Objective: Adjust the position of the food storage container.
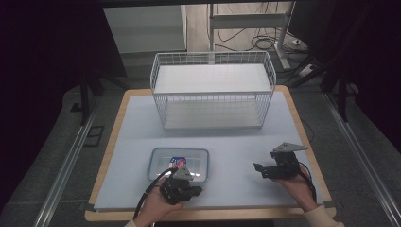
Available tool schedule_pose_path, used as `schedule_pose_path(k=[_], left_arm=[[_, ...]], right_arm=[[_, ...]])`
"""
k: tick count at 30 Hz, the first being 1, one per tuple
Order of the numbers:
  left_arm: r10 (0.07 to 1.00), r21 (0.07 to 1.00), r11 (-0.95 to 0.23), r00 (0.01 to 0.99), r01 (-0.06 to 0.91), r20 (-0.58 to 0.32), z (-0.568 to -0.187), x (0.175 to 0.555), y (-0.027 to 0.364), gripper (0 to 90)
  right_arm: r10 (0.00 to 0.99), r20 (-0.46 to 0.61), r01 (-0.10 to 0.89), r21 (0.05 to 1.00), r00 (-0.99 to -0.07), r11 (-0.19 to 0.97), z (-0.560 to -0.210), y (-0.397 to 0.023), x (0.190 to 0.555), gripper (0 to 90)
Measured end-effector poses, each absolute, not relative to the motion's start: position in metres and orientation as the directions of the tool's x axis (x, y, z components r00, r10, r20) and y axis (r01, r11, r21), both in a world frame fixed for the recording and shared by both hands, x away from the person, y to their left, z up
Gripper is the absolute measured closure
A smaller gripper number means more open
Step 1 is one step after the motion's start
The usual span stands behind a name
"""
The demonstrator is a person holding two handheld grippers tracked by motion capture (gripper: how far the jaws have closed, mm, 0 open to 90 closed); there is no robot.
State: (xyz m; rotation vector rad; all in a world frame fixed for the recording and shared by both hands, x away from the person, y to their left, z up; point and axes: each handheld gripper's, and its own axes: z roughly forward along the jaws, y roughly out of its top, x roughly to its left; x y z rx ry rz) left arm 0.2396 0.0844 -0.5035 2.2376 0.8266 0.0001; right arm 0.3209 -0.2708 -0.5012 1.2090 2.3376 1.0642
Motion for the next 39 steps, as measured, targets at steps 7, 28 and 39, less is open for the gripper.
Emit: schedule_pose_path(k=[7, 28, 39], left_arm=[[0.568, 0.638, -0.510, 0.783, 0.577, -0.254, -0.506, 0.247, 0.077, 90.0], [0.729, 0.744, -0.215, 0.611, 0.633, -0.309, -0.462, 0.243, 0.199, 89.9], [0.814, 0.670, -0.118, 0.458, 0.733, -0.357, -0.495, 0.264, 0.252, 89.9]], right_arm=[[0.793, 0.064, 0.574, 0.725, -0.606, 0.380, -0.502, -0.270, 0.321, 14.1], [0.791, 0.058, 0.571, 0.725, -0.609, 0.386, -0.501, -0.270, 0.320, 14.5], [0.792, 0.064, 0.576, 0.723, -0.607, 0.382, -0.503, -0.271, 0.321, 14.5]])
